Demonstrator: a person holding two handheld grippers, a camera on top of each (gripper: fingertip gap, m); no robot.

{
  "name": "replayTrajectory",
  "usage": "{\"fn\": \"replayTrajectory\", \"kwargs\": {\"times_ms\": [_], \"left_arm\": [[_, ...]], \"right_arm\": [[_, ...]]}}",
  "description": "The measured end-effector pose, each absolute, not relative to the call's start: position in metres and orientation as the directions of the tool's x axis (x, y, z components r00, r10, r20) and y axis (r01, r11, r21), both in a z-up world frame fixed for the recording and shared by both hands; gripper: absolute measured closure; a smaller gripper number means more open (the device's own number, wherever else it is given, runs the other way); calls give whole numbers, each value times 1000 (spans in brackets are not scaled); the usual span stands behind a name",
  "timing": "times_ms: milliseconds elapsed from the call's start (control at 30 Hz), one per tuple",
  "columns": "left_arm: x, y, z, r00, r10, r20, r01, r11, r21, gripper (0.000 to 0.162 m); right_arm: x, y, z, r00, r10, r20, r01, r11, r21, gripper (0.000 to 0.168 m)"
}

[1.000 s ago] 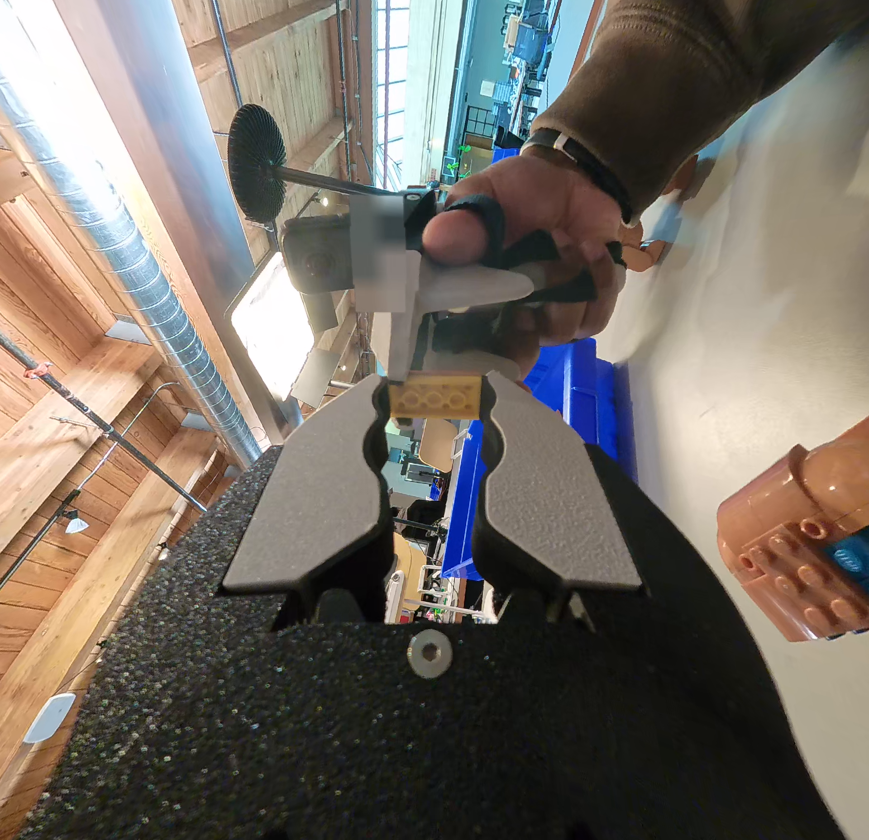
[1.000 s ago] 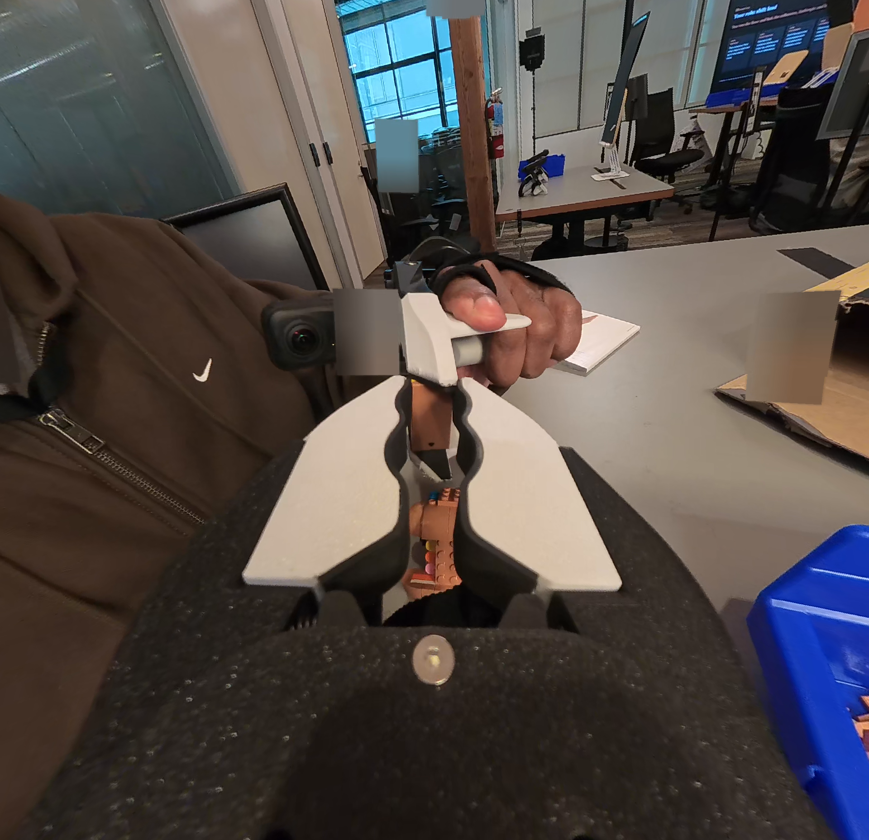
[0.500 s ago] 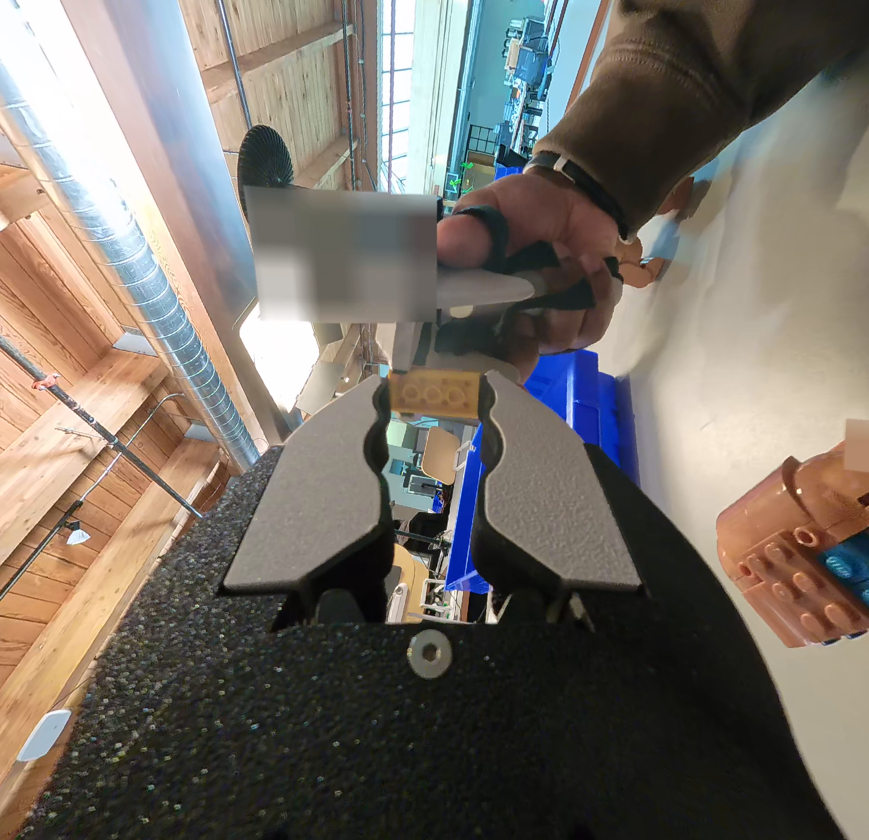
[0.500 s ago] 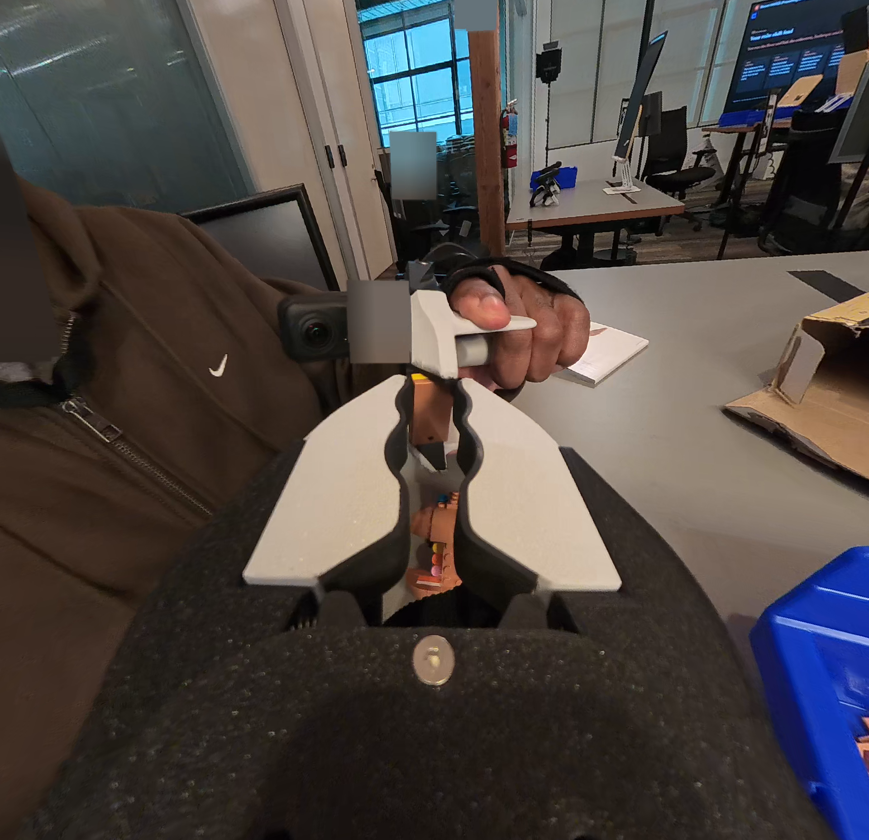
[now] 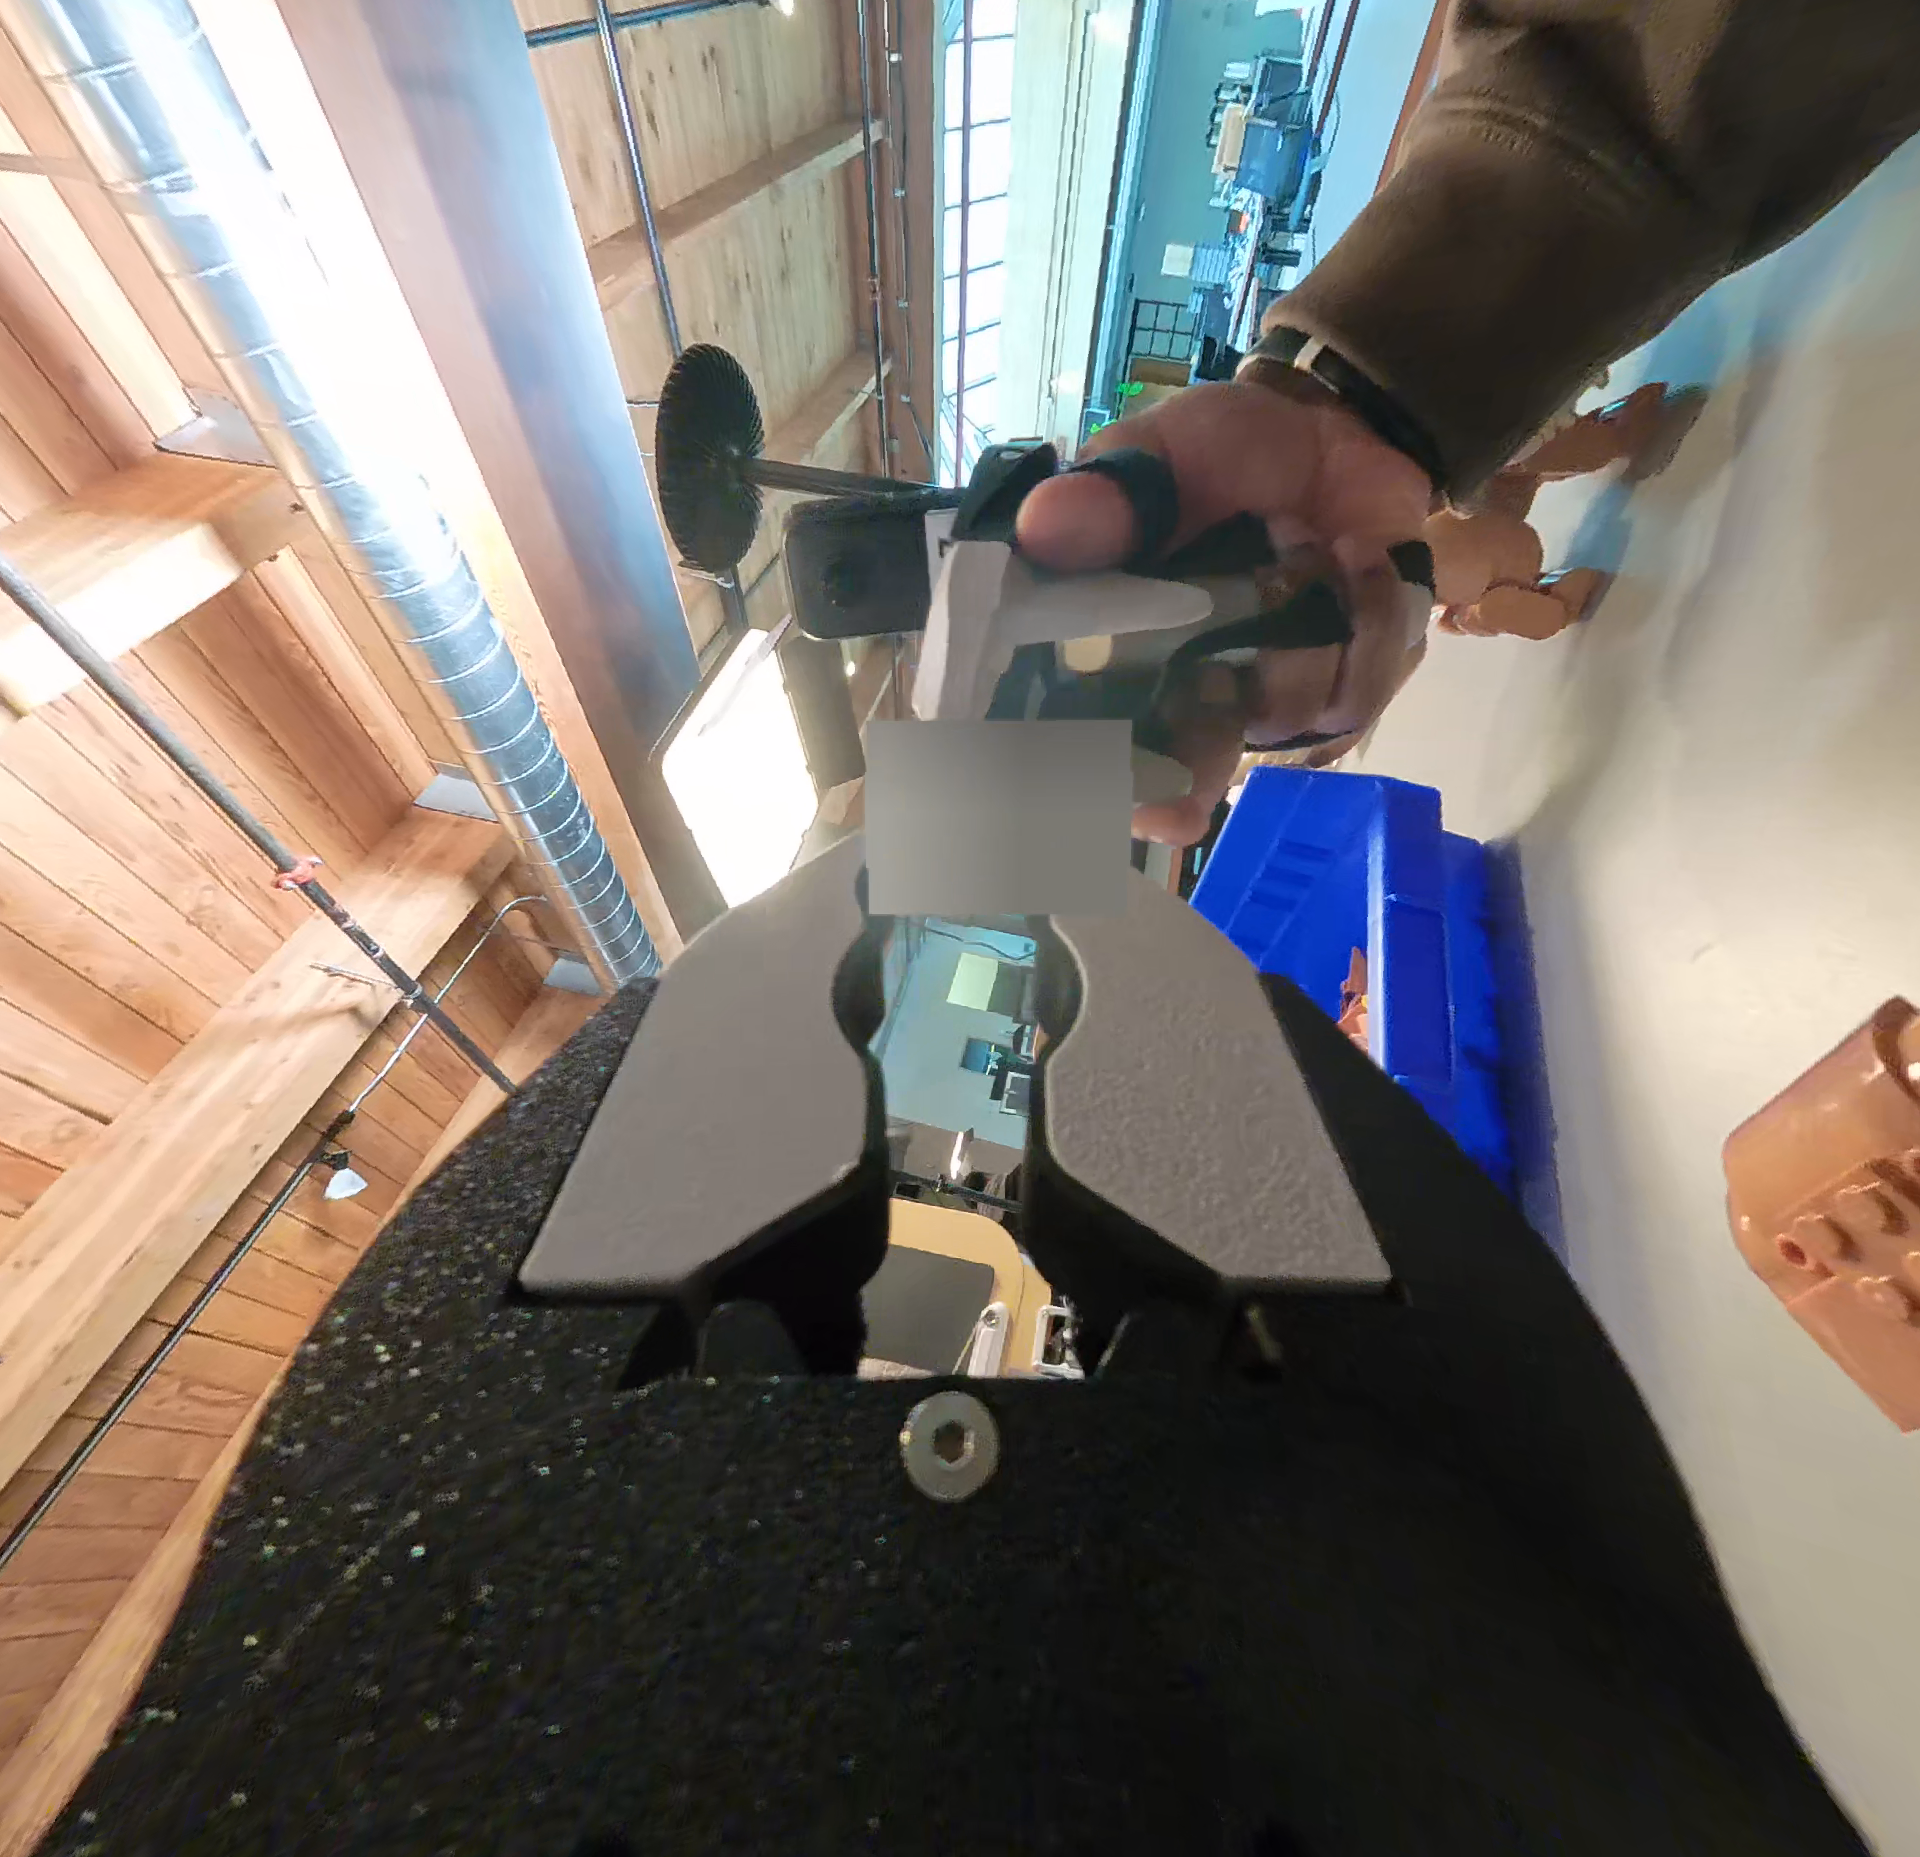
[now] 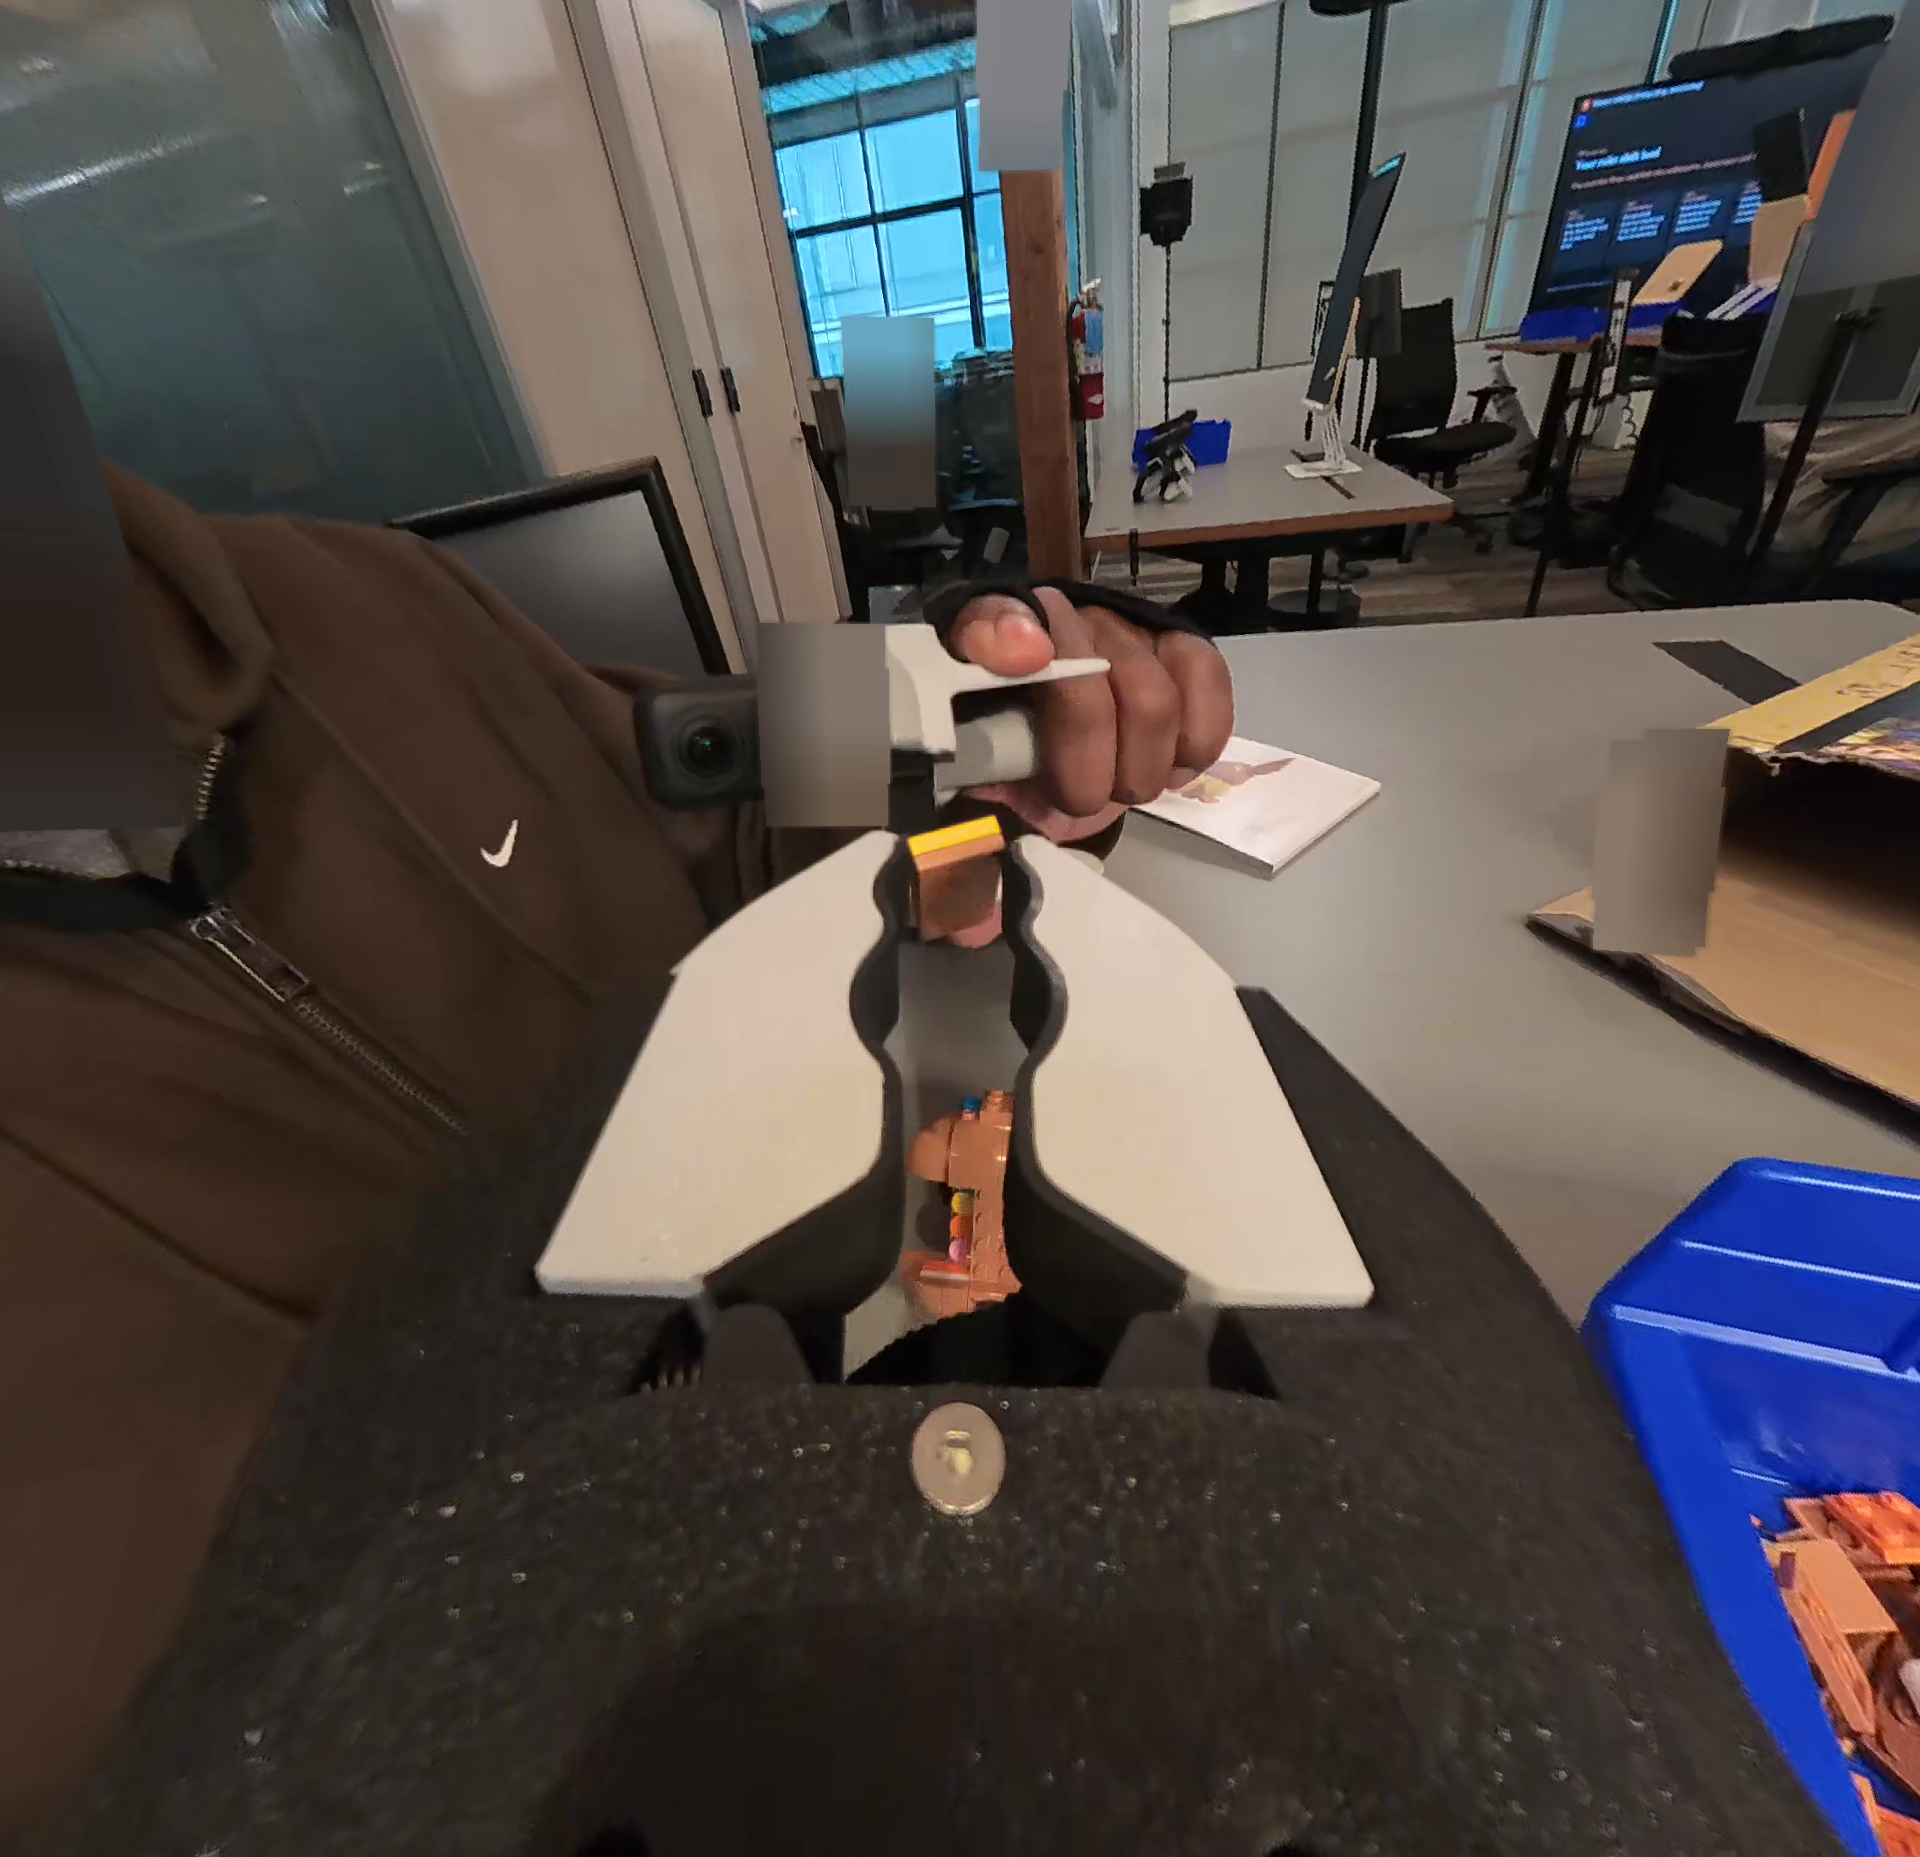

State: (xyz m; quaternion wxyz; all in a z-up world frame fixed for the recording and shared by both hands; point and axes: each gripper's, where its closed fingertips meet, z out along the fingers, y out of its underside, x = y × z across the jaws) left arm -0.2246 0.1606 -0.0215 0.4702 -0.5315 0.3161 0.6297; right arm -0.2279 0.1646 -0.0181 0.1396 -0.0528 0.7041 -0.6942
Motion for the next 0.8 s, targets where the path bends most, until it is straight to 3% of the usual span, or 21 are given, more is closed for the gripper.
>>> {"fn": "replayTrajectory", "kwargs": {"times_ms": [133, 367, 800], "left_arm": [[-219, 165, -37, 61, 133, -989, -936, -337, -103, 123], [-211, 168, -53, 86, 2, -996, -938, -336, -82, 118], [-213, 172, -56, 58, -6, -998, -929, -367, -52, 129]], "right_arm": [[-219, 160, -29, -951, -290, -110, 83, 104, -991, 153], [-207, 155, -46, -940, -326, -101, 34, 204, -978, 153], [-206, 153, -46, -942, -322, -89, 27, 192, -981, 153]]}}
